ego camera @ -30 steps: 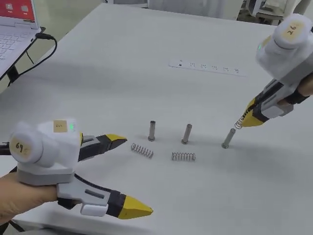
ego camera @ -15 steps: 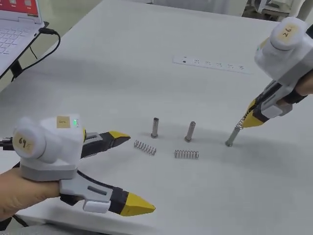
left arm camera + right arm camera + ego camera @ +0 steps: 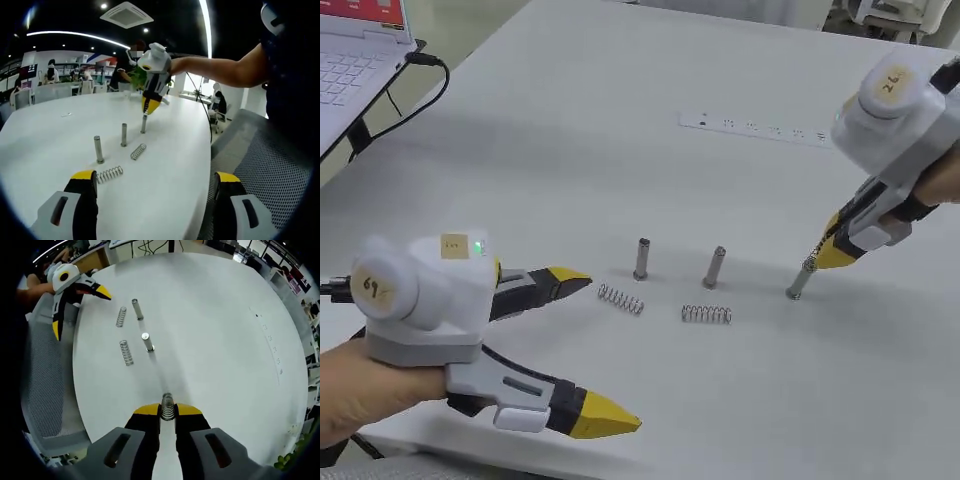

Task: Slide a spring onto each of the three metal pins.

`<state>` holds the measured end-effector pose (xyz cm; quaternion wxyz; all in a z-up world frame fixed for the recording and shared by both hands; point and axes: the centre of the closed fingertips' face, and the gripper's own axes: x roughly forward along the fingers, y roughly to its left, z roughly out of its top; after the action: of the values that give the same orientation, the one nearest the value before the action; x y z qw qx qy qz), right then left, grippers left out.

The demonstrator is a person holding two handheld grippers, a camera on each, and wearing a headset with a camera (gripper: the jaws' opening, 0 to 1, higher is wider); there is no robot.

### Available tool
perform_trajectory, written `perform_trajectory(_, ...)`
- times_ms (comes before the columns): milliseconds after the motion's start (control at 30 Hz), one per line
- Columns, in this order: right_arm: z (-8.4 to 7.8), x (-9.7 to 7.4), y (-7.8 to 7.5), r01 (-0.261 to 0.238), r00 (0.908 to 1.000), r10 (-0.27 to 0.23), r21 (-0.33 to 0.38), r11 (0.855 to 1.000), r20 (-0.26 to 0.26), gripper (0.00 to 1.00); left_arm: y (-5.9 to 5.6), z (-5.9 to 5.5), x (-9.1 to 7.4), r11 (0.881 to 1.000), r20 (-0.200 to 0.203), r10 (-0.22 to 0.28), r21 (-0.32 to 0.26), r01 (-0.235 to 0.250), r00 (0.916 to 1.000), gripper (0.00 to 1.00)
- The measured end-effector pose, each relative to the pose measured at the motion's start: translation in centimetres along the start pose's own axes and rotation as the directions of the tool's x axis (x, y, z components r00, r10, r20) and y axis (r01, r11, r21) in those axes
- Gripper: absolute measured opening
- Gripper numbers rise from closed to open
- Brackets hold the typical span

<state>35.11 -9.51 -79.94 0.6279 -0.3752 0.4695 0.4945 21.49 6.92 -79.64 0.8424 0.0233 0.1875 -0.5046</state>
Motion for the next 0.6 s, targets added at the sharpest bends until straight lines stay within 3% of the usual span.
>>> perform_trajectory(600, -0.5, 3.2, 0.5, -0.001, 0.9982, 0.001, -0.013, 1.000, -0.060, 0.09, 0.1, 0.1, -0.1, 1.000, 0.000, 0.001, 0.002, -0.001, 1.0000, 0.93)
